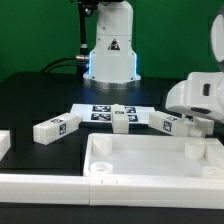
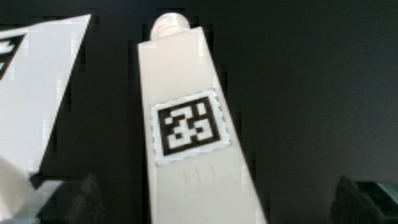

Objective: Assemble desk

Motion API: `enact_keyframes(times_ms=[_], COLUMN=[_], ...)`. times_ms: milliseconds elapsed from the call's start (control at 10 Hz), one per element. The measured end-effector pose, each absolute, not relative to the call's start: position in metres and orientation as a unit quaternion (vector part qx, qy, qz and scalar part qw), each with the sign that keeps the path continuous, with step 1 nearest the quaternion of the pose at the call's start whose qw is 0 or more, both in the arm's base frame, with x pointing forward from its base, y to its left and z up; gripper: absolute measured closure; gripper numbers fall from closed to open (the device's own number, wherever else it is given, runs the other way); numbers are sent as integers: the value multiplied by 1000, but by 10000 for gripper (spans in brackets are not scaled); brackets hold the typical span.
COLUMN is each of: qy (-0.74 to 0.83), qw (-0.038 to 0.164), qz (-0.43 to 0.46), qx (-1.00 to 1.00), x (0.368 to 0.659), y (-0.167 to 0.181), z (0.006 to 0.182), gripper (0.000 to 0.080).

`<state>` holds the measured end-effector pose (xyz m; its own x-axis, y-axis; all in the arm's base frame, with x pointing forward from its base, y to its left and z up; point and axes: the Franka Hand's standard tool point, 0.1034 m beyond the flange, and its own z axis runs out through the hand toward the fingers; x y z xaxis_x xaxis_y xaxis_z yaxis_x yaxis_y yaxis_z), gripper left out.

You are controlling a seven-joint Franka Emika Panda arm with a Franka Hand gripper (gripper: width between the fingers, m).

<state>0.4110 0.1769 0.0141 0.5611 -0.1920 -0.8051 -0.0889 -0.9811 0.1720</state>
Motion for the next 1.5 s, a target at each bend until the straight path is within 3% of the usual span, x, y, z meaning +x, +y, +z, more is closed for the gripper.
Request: enact_keyframes(times_ms=[500,700,1000,1100,1300,1500], qy=[-98,-98,-100,-103,-122,-128], qw=[61,60,59,52,27,10], qz=[-466,-468,-467,-460,-432,-380], qx=[877,876,877,880,893,916], x=[408,408,409,417,439,471], y=[173,172,171,169,148,120], z=[9,10,11,26,80,111], gripper=[162,512,512,512,512,512])
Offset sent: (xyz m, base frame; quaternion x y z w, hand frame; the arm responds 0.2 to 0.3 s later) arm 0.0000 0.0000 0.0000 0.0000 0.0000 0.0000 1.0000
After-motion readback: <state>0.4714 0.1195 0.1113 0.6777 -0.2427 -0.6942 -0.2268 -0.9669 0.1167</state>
